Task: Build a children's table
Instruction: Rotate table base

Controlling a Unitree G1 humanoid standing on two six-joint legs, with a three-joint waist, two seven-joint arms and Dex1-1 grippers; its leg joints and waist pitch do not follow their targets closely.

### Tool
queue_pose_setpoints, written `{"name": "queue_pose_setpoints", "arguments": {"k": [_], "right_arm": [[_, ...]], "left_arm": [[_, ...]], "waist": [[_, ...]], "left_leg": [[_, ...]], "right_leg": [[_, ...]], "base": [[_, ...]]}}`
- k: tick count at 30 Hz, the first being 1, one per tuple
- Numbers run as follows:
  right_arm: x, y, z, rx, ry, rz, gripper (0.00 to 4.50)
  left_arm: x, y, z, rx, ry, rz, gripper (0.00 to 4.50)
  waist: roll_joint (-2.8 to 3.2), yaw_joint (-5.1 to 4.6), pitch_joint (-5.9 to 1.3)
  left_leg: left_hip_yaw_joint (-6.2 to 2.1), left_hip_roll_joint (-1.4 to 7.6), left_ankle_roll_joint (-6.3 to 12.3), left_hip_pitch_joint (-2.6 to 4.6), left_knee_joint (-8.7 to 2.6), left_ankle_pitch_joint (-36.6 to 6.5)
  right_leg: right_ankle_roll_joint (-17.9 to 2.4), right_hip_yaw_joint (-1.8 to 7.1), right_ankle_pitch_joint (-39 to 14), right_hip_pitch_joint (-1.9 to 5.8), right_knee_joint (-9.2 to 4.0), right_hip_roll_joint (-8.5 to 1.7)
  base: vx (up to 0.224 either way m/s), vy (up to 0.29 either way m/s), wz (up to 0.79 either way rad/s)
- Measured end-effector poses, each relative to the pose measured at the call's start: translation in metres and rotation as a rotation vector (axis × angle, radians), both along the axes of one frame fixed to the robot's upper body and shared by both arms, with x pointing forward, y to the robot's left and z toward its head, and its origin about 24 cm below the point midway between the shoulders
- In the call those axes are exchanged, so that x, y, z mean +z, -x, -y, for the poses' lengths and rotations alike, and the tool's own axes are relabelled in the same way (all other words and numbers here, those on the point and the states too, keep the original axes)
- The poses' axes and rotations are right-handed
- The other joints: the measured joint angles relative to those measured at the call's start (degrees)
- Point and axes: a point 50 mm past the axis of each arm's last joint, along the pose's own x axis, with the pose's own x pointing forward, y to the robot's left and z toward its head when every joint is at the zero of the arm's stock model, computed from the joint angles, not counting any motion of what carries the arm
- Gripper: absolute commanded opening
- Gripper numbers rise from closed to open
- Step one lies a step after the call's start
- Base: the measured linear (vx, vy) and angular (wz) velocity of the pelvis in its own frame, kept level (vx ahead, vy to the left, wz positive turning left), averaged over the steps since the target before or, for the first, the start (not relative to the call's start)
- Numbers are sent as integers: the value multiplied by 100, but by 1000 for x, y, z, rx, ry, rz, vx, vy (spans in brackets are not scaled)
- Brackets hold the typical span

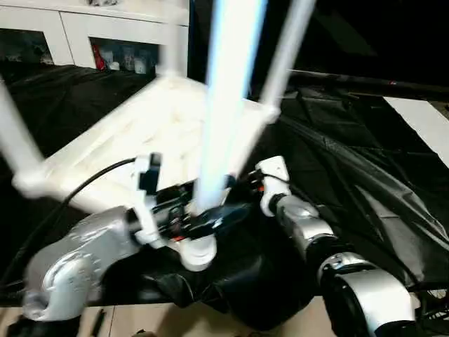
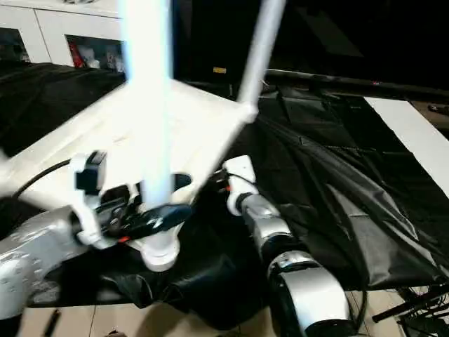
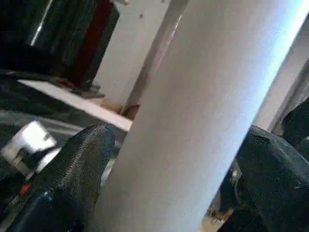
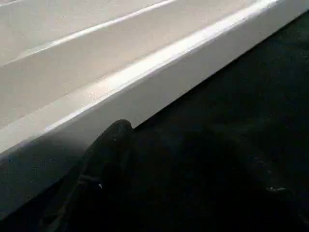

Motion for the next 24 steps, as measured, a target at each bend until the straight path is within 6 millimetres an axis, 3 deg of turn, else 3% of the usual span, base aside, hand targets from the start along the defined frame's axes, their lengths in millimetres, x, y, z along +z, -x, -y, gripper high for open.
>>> {"name": "queue_pose_setpoints", "arguments": {"k": [7, 12, 17, 21, 24], "right_arm": [[0, 3, -7, 80, -12, -5, 273], [1, 1, -1, 53, -15, -4, 273], [1, 3, 3, 137, -49, -15, 273], [-3, 8, 7, 153, -103, -30, 273], [-4, 11, 6, 193, -128, -32, 273]], "left_arm": [[5, -14, 18, -37, -8, 24, 441], [5, -28, 29, -11, -45, 69, 441], [2, -34, 32, 17, -51, 82, 441], [2, -39, 39, 46, -42, 94, 441], [1, -41, 44, 59, -36, 98, 441]], "waist": [[13, 0, 8], [26, 45, 16], [54, 64, 32], [53, 57, 31], [51, 0, 29]], "left_leg": [[-1, 0, 0, 4, -1, 0], [-1, -1, 0, 7, -2, 0], [-2, -1, 0, 8, 0, 0], [-2, -1, 0, 9, 1, 0], [-4, 0, 0, 11, 1, 0]], "right_leg": [[-6, -1, 4, 2, 0, 0], [-8, -2, 6, 7, 0, -1], [-30, -3, 20, 10, 0, -1], [-44, -3, 28, 12, -3, -1], [-49, -5, 31, 12, -4, 0]], "base": [[0, 0, 0], [0, 0, 0], [0, 0, 0], [0, 0, 0], [0, 0, 0]]}}
